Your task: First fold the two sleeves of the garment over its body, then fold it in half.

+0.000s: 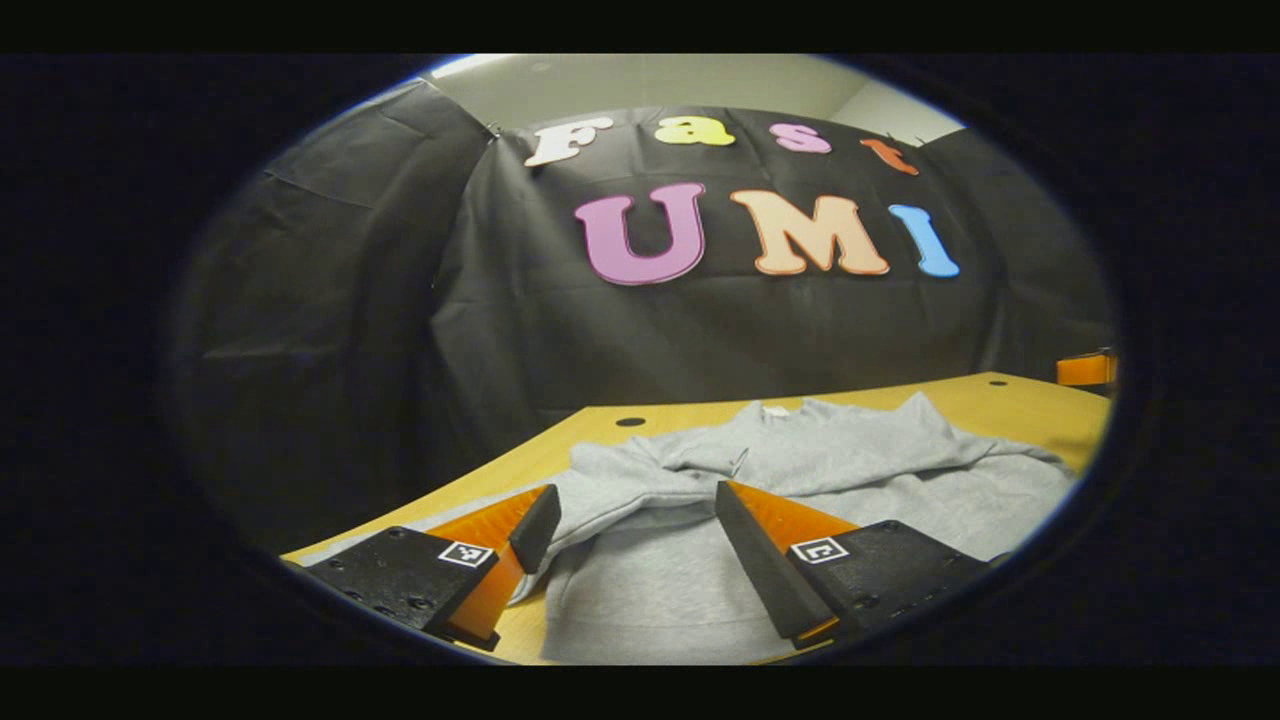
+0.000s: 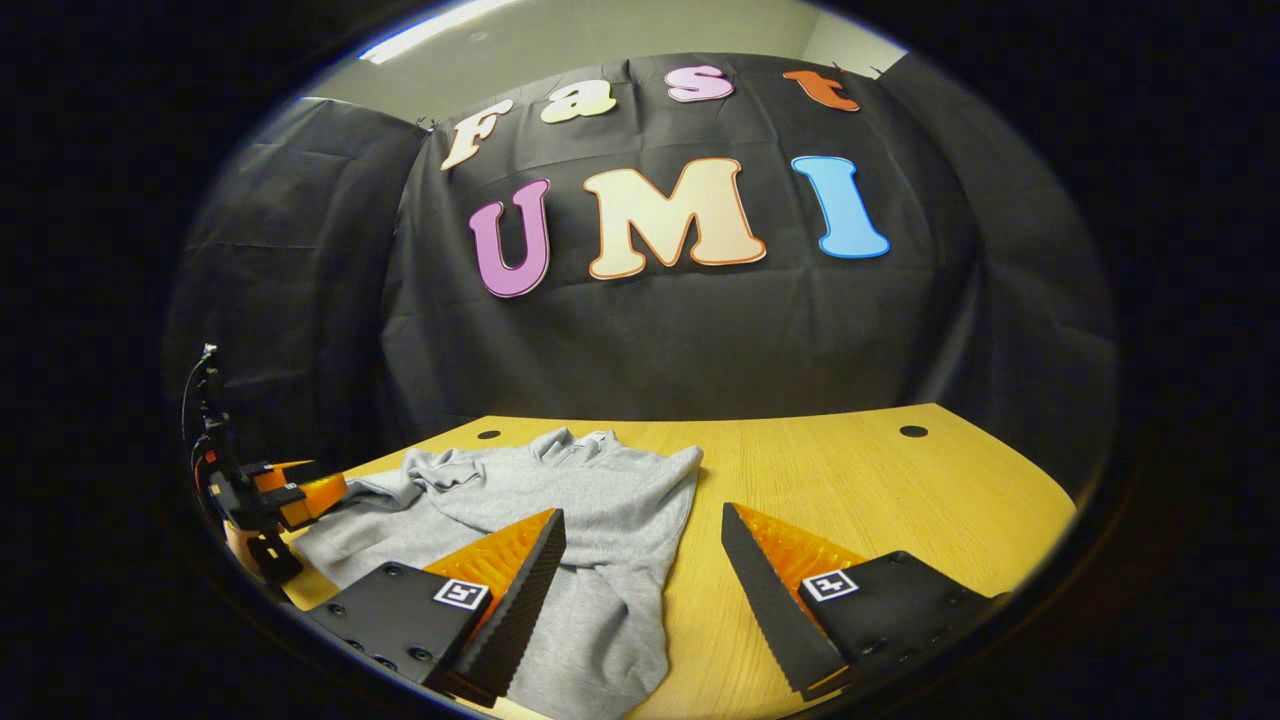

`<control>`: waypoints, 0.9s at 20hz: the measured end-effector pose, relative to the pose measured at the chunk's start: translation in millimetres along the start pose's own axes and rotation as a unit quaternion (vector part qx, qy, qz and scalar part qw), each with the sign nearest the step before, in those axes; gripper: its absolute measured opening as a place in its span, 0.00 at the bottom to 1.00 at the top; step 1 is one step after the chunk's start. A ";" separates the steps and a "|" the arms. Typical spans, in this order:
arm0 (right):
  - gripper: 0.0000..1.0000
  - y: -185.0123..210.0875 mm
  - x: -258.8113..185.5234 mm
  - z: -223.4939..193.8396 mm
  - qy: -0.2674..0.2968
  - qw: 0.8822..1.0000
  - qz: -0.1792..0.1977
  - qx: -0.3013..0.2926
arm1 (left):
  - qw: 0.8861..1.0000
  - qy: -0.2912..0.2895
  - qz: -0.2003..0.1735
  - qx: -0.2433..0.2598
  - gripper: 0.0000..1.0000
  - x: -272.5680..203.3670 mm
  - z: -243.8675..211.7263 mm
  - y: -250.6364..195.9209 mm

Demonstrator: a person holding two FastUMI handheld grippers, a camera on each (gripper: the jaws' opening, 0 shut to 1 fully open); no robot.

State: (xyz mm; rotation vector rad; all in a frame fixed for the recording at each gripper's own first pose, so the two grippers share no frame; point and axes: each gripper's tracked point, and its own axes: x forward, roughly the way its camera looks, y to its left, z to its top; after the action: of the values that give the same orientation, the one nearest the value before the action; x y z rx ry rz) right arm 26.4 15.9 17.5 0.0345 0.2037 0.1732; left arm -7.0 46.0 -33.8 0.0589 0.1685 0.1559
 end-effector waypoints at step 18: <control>0.98 -17.1 5.8 -40.6 0.032 0.999 -0.025 0.015 | 0.955 0.260 0.129 -0.065 0.93 -81.4 -106.5 176.5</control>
State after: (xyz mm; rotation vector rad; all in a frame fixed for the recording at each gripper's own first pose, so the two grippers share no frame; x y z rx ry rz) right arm 26.6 0.8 -24.3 0.0532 0.2700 0.1210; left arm -130.9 211.9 -112.7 -0.0944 0.6786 0.4433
